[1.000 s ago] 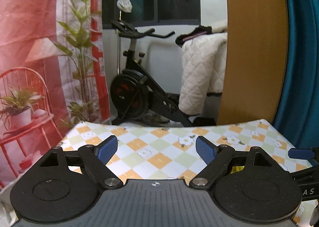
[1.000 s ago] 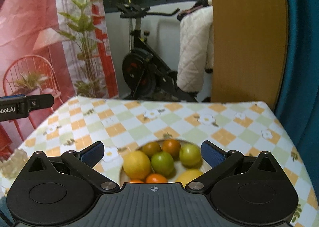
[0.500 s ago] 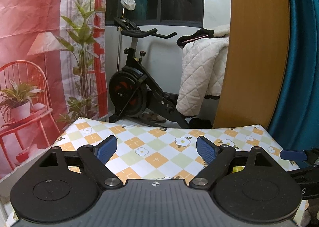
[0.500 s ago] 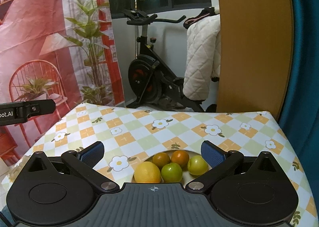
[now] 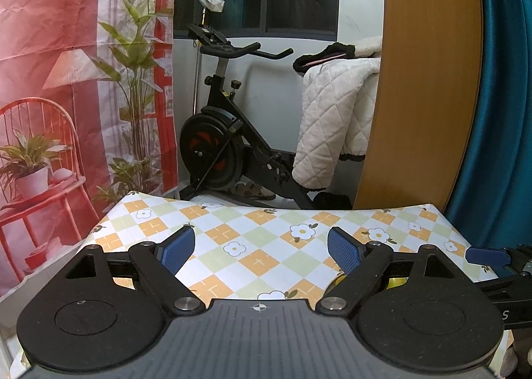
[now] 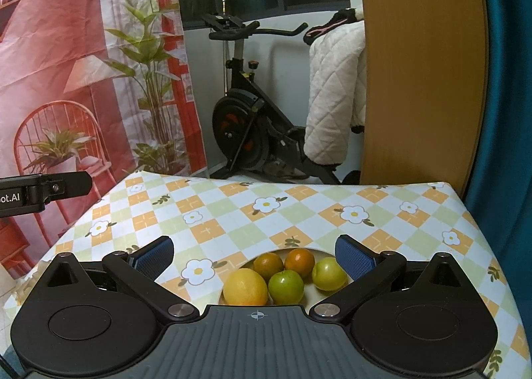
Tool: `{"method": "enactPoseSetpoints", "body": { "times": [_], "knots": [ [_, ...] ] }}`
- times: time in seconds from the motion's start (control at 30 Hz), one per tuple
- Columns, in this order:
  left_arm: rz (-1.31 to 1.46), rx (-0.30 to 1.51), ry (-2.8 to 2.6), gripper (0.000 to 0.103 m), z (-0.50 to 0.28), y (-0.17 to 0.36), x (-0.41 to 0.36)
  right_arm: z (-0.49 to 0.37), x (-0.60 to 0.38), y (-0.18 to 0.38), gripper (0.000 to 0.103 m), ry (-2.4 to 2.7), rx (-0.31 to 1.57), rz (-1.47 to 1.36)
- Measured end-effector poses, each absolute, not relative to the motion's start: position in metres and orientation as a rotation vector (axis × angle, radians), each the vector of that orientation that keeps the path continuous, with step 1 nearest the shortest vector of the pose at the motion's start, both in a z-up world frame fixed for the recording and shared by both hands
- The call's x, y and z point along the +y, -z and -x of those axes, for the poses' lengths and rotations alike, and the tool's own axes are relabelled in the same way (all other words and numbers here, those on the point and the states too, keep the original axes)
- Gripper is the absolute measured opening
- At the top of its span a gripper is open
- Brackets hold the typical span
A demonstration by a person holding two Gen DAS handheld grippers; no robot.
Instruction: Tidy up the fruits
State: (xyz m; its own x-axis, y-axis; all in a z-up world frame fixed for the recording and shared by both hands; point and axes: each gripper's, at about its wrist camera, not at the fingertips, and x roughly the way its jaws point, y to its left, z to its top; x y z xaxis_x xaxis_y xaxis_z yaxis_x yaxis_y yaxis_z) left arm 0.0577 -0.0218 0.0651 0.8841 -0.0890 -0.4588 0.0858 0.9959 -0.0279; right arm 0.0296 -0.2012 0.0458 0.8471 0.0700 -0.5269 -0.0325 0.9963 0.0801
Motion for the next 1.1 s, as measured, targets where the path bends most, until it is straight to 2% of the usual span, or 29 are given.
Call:
{"method": "enactPoseSetpoints", "body": {
  "times": [1.1],
  "knots": [
    [0.022,0.527,0.104,0.091,-0.0611,-0.0597,-0.0195,-0.0302,-0.2104,-0.0418,0.102,-0.047,0.568,-0.078]
  ]
}}
